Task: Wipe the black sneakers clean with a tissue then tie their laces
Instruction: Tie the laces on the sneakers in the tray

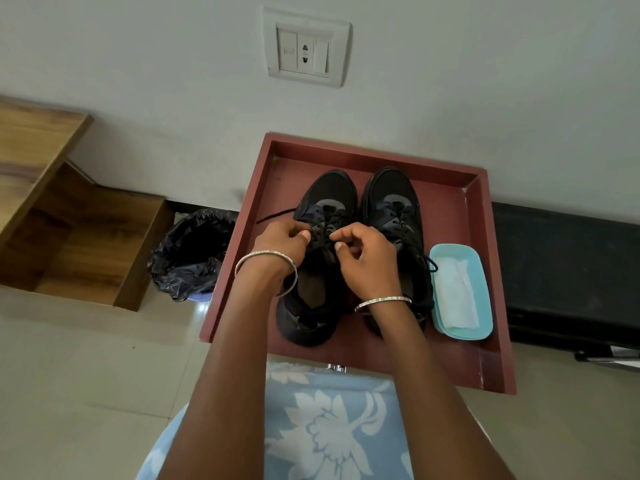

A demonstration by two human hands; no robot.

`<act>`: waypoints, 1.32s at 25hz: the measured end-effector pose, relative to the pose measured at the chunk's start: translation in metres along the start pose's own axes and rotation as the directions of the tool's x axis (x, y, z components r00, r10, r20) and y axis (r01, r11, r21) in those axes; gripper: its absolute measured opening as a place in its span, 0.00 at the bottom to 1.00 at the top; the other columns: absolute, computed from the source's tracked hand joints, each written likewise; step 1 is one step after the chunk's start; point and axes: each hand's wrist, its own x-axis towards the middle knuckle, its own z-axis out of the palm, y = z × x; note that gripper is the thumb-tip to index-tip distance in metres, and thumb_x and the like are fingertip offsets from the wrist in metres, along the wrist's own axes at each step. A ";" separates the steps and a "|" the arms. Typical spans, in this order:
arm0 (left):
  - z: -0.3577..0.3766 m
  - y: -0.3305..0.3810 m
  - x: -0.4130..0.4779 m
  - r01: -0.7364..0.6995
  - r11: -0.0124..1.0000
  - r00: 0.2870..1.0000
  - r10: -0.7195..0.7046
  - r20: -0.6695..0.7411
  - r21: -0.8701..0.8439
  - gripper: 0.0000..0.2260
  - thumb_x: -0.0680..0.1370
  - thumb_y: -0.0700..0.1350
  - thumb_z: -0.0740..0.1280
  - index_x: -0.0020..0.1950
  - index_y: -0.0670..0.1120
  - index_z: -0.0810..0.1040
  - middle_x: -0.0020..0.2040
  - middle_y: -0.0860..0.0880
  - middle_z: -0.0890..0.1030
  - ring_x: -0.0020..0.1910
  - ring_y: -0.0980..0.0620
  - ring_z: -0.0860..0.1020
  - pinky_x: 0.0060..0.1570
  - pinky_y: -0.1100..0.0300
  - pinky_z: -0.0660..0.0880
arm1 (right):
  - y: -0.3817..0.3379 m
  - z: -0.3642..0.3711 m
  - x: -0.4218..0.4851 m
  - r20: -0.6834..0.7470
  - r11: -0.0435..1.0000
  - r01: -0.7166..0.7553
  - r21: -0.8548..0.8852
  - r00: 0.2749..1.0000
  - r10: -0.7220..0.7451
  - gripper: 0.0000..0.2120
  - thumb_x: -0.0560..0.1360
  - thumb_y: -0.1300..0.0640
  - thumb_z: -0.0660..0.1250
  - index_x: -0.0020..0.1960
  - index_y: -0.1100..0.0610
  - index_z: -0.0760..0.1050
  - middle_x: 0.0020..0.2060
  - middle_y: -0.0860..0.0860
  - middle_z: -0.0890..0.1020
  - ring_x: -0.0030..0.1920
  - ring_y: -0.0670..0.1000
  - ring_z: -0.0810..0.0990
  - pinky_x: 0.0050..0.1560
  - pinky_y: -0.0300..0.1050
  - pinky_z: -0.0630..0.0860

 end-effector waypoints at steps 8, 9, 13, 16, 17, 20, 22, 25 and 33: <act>0.004 0.001 0.000 -0.025 0.998 0.997 0.030 0.078 -0.060 0.06 0.78 0.40 0.70 0.50 0.51 0.80 0.55 0.45 0.82 0.57 0.46 0.80 0.59 0.48 0.78 | 0.000 -0.016 -0.001 0.066 0.994 0.098 0.039 0.993 -0.100 0.09 0.71 0.54 0.77 0.51 0.52 0.86 0.46 0.45 0.83 0.45 0.43 0.83 0.43 0.37 0.80; 0.003 0.001 0.000 -0.035 0.998 0.995 0.038 0.089 -0.043 0.05 0.78 0.41 0.71 0.49 0.51 0.80 0.55 0.45 0.82 0.57 0.46 0.80 0.60 0.46 0.78 | 0.000 -0.017 -0.001 0.078 0.995 0.100 0.017 0.992 -0.101 0.11 0.69 0.54 0.78 0.51 0.52 0.85 0.46 0.45 0.83 0.45 0.43 0.82 0.44 0.39 0.81; -0.006 -0.004 0.002 -0.059 0.998 0.975 0.056 0.214 0.006 0.13 0.71 0.41 0.78 0.52 0.51 0.79 0.56 0.46 0.82 0.55 0.45 0.82 0.58 0.45 0.79 | -0.003 -0.013 -0.001 0.120 0.971 0.150 -0.187 0.984 -0.129 0.14 0.68 0.56 0.77 0.51 0.52 0.78 0.49 0.47 0.77 0.50 0.49 0.78 0.50 0.47 0.78; -0.002 -0.003 0.000 -0.153 0.969 0.980 0.123 0.158 0.195 0.20 0.67 0.39 0.79 0.53 0.51 0.77 0.56 0.49 0.80 0.53 0.47 0.81 0.57 0.46 0.79 | -0.010 -0.007 -0.001 0.144 0.932 0.134 -0.338 0.986 -0.090 0.14 0.70 0.59 0.73 0.50 0.50 0.71 0.50 0.48 0.70 0.53 0.54 0.71 0.51 0.45 0.69; 0.001 -0.001 -0.001 -0.190 0.946 0.979 0.161 0.127 0.264 0.20 0.67 0.38 0.79 0.53 0.51 0.76 0.53 0.51 0.79 0.52 0.48 0.80 0.56 0.47 0.79 | -0.012 -0.006 -0.001 0.134 0.929 0.133 -0.346 0.987 -0.091 0.13 0.71 0.61 0.71 0.49 0.50 0.69 0.49 0.48 0.70 0.52 0.54 0.70 0.50 0.44 0.68; 0.004 0.003 -0.005 -0.236 0.923 0.972 0.220 0.085 0.305 0.18 0.67 0.39 0.77 0.52 0.51 0.76 0.48 0.53 0.77 0.49 0.47 0.79 0.53 0.47 0.79 | -0.014 -0.004 -0.002 0.127 0.933 0.173 -0.317 0.982 -0.139 0.12 0.70 0.64 0.68 0.44 0.50 0.69 0.47 0.48 0.70 0.49 0.54 0.69 0.47 0.45 0.69; 0.004 0.002 -0.006 -0.234 0.937 0.972 0.222 0.075 0.259 0.17 0.67 0.38 0.77 0.51 0.50 0.76 0.50 0.51 0.80 0.50 0.47 0.80 0.54 0.46 0.79 | -0.013 -0.003 -0.002 0.129 0.936 0.190 -0.298 0.979 -0.157 0.12 0.70 0.66 0.67 0.42 0.50 0.69 0.46 0.48 0.70 0.49 0.54 0.69 0.46 0.47 0.70; 0.003 0.003 -0.007 -0.239 0.946 0.971 0.230 0.063 0.218 0.16 0.68 0.36 0.75 0.50 0.51 0.77 0.49 0.52 0.79 0.51 0.46 0.80 0.54 0.44 0.79 | -0.011 -0.002 -0.001 0.085 0.951 0.168 -0.259 0.985 -0.150 0.11 0.70 0.66 0.68 0.43 0.51 0.73 0.46 0.47 0.72 0.49 0.54 0.72 0.45 0.45 0.69; 0.006 0.005 -0.008 -0.205 0.974 0.979 0.203 0.033 0.092 0.15 0.69 0.31 0.69 0.43 0.52 0.75 0.47 0.55 0.79 0.49 0.47 0.79 0.51 0.43 0.80 | -0.008 -0.005 0.002 -0.007 0.930 0.233 -0.283 0.969 -0.245 0.06 0.70 0.61 0.73 0.44 0.53 0.79 0.43 0.48 0.76 0.44 0.53 0.77 0.42 0.54 0.77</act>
